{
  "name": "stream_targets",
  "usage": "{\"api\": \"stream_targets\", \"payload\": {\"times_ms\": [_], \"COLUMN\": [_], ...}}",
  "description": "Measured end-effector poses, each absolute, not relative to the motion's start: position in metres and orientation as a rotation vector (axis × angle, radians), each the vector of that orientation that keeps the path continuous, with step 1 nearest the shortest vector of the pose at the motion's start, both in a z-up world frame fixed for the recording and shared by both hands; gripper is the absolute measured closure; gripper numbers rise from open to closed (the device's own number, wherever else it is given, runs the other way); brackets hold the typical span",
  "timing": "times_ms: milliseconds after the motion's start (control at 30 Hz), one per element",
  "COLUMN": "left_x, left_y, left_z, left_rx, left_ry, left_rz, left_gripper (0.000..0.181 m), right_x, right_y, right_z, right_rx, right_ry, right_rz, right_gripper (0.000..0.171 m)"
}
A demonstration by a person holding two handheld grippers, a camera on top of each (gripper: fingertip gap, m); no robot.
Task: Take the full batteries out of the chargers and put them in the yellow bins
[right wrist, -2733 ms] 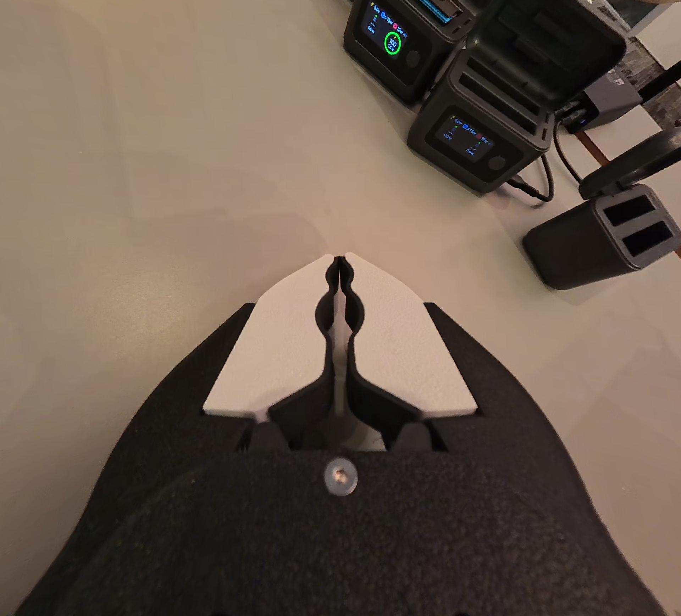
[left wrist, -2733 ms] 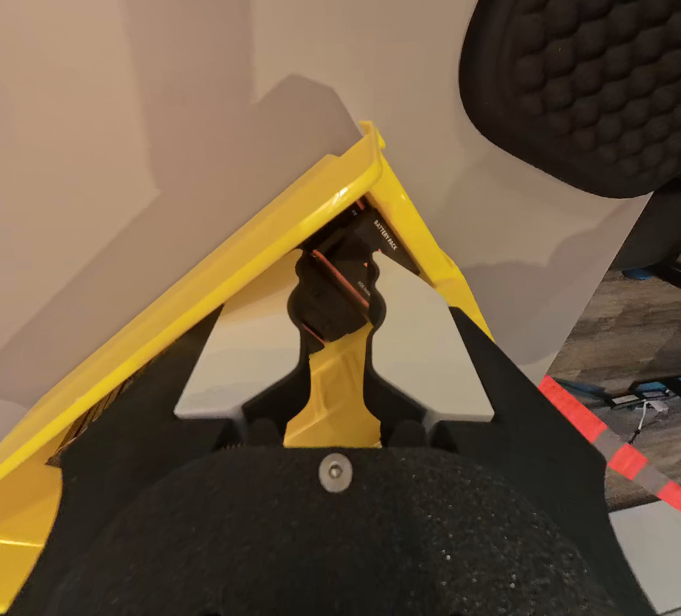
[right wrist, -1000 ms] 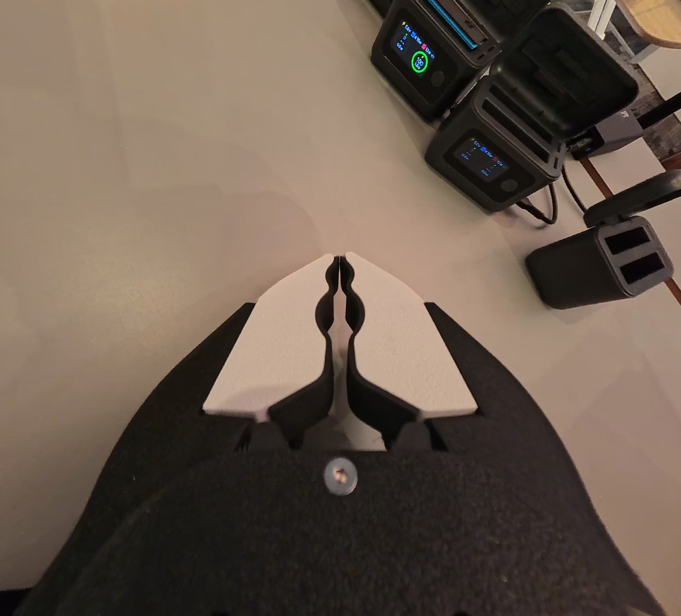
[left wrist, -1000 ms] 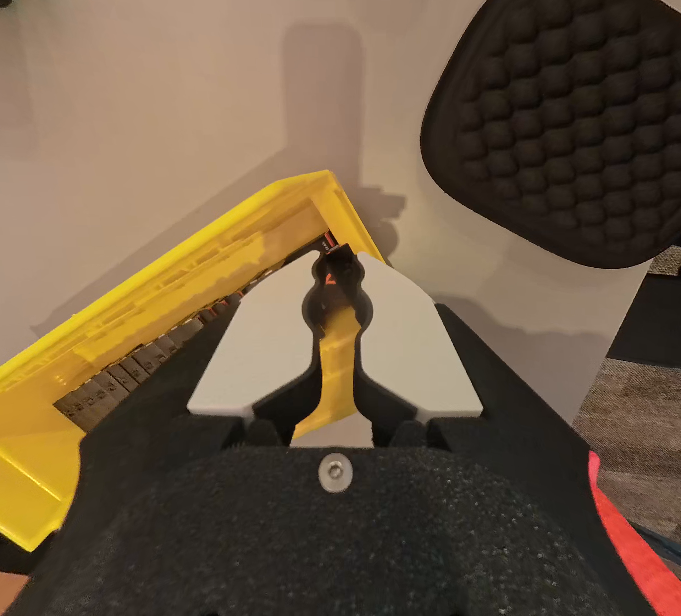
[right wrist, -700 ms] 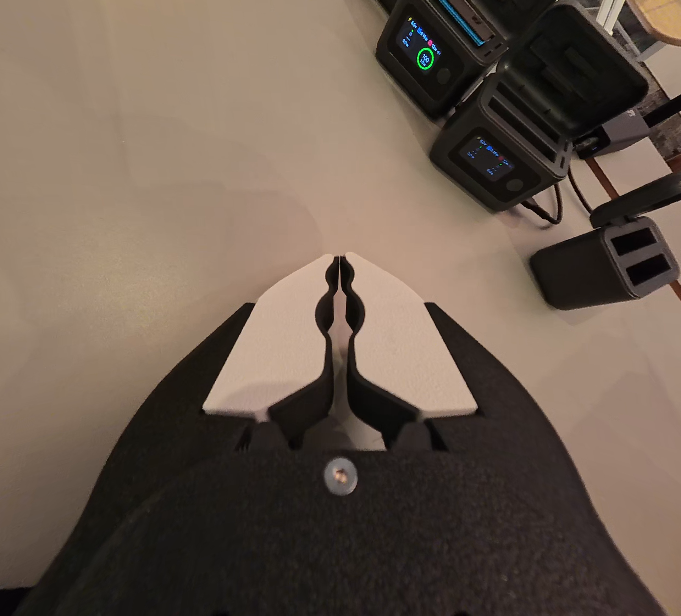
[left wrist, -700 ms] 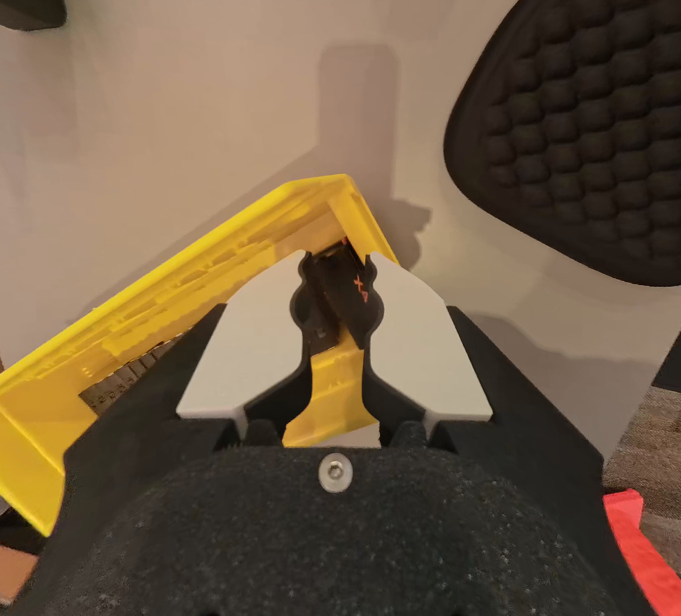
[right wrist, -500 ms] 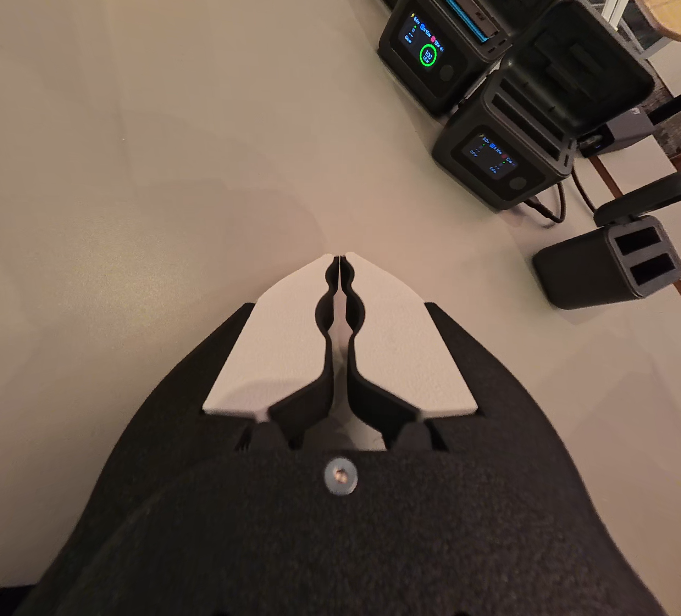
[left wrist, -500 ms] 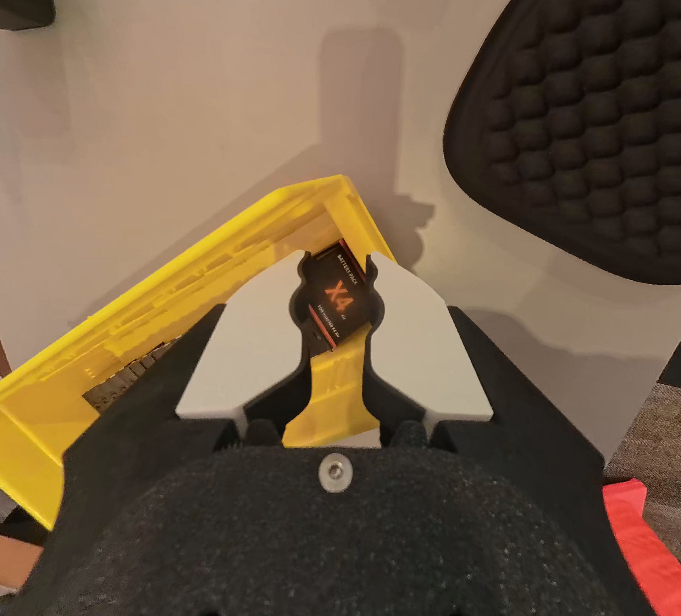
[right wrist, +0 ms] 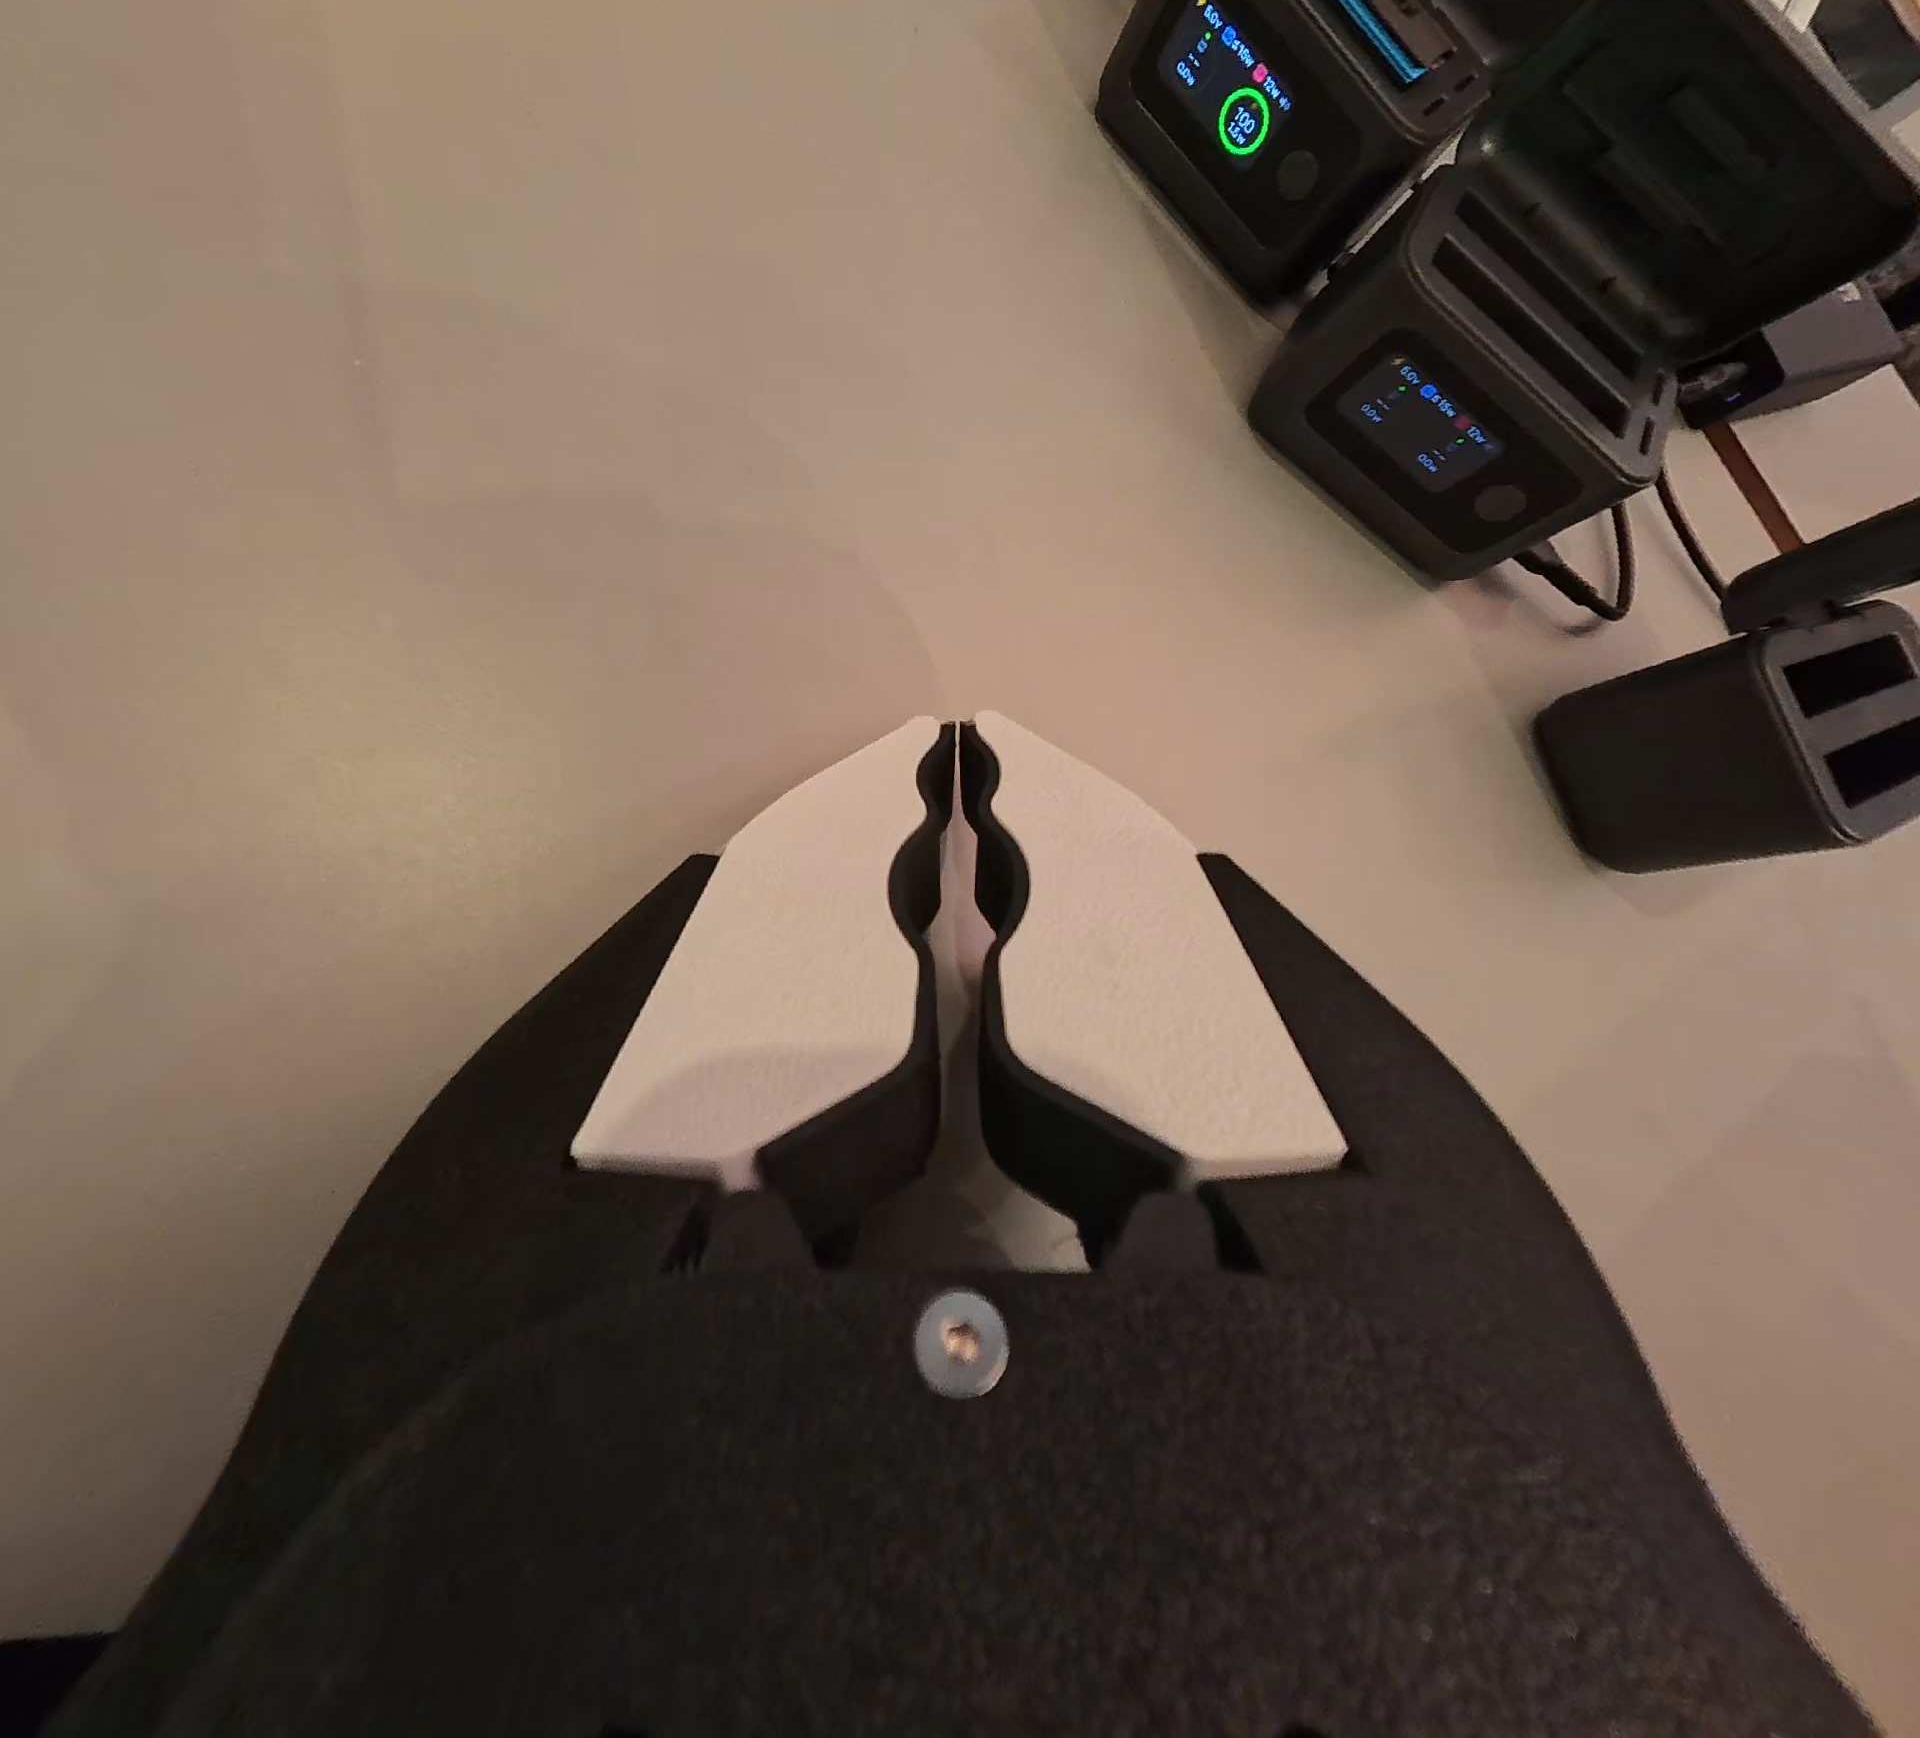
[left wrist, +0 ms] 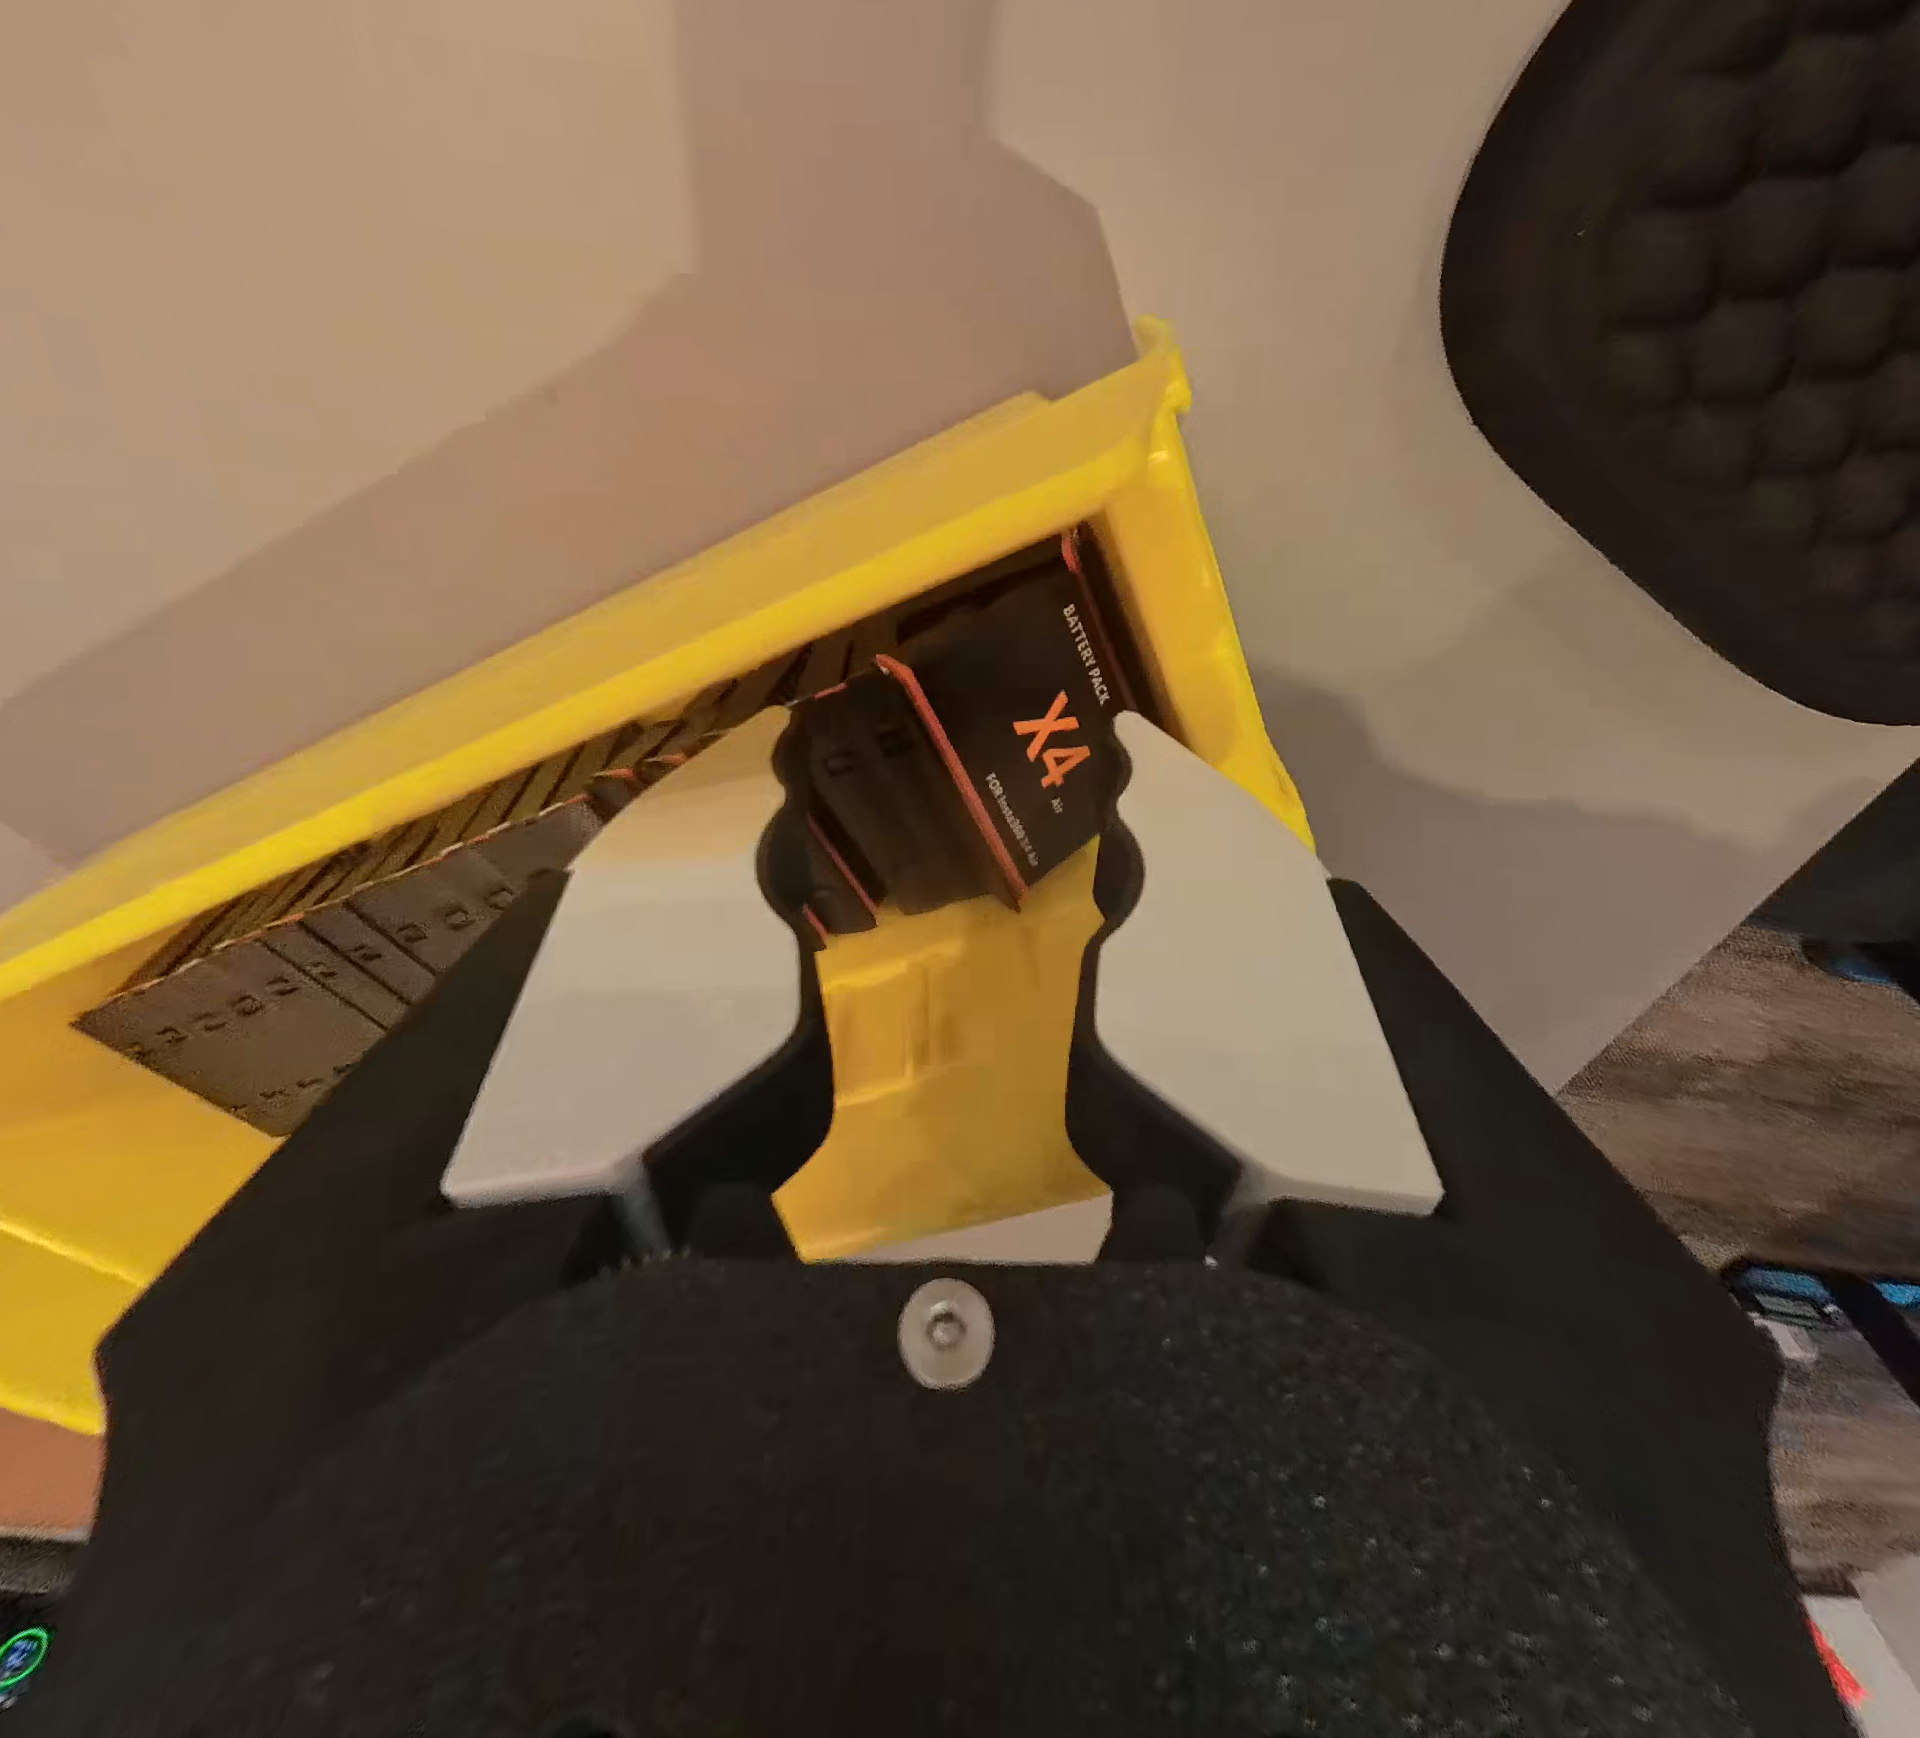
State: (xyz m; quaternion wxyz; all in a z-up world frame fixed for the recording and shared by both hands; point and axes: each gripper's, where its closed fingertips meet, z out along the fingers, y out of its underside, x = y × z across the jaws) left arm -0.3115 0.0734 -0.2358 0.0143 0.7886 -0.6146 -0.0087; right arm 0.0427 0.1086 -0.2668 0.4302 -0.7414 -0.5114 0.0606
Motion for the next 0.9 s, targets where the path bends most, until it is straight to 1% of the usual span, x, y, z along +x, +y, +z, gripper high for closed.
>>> {"api": "stream_targets", "payload": {"times_ms": [100, 233, 333, 500, 567, 633, 700, 767, 867, 900], "left_x": [-0.313, -0.311, -0.309, -0.302, -0.301, -0.304, -0.3, -0.293, -0.292, -0.288], "left_y": [0.076, 0.068, 0.069, 0.06, 0.054, 0.056, 0.05, 0.044, 0.045, 0.042], "left_z": [-0.239, -0.237, -0.233, -0.22, -0.217, -0.219, -0.216, -0.214, -0.222, -0.223], "left_rx": [2.412, 2.4, 2.398, 2.502, 2.535, 2.553, 2.554, 2.57, 2.614, 2.603], "left_ry": [-1.978, -1.998, -2.053, -1.991, -1.941, -1.931, -1.92, -1.898, -1.834, -1.848], "left_rz": [-0.098, -0.156, -0.233, -0.079, -0.016, -0.087, -0.019, 0.097, 0.086, 0.112], "left_gripper": [0.133, 0.151, 0.155, 0.166, 0.165, 0.166, 0.162, 0.164, 0.163, 0.157], "right_x": [0.043, 0.041, 0.04, 0.039, 0.04, 0.041, 0.04, 0.04, 0.041, 0.041], "right_y": [0.108, 0.107, 0.106, 0.106, 0.107, 0.107, 0.107, 0.107, 0.107, 0.107], "right_z": [-0.267, -0.268, -0.268, -0.267, -0.267, -0.267, -0.267, -0.268, -0.268, -0.268], "right_rx": [-1.851, -1.852, -1.847, -1.842, -1.845, -1.847, -1.846, -1.847, -1.85, -1.85], "right_ry": [-1.278, -1.287, -1.295, -1.293, -1.287, -1.284, -1.287, -1.289, -1.288, -1.288], "right_rz": [0.154, 0.16, 0.16, 0.154, 0.152, 0.152, 0.151, 0.148, 0.146, 0.146], "right_gripper": [0.171, 0.171, 0.171, 0.171, 0.171, 0.171, 0.171, 0.171, 0.171, 0.171]}}
